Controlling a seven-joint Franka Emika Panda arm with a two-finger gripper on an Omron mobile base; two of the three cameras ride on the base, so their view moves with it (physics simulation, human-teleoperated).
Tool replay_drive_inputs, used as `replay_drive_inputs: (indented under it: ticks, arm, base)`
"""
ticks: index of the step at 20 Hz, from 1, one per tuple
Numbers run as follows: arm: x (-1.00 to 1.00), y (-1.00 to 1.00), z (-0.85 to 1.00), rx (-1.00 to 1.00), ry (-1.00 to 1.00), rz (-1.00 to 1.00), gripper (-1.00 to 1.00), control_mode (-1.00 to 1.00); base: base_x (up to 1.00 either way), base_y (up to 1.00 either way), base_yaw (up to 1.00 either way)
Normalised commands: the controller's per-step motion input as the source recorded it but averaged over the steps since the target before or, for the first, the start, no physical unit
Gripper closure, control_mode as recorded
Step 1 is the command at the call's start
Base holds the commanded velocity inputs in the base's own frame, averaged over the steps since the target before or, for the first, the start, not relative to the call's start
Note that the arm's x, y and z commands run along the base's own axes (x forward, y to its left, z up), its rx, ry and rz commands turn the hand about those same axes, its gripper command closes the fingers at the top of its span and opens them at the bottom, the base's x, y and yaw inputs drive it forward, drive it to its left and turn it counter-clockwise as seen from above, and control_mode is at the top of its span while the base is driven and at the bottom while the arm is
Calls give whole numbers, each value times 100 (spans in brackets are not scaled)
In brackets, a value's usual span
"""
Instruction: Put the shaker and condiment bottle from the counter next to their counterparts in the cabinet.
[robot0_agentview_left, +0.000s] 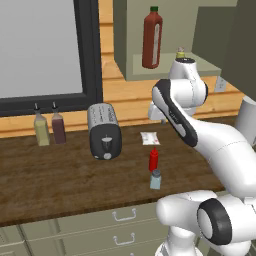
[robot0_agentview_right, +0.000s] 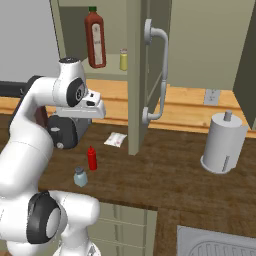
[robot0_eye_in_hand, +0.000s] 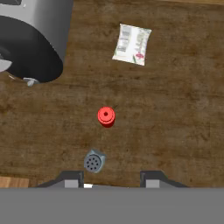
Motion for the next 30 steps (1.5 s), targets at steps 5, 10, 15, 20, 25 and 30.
replay_drive_inputs:
  ticks: [5, 10, 15, 20, 25, 30]
  arm:
    - [-1, 0, -1, 0, 0, 0, -100, -100]
    - [-15, -46, -19, 20, -14, -1, -100, -100]
    - [5, -48, -74, 6, -19, 11, -100, -100]
    - [11, -4, -97, 23, -43, 31, -100, -100]
    - [23, -54, -33, 37, -49, 36, -100, -100]
    - [2, -23, -10, 36, -48, 21, -100, -100]
  base:
    - [0, 0, 0]
    - [0, 0, 0]
    - [0, 0, 0]
    - [0, 0, 0]
    - [0, 0, 0]
    - [0, 0, 0]
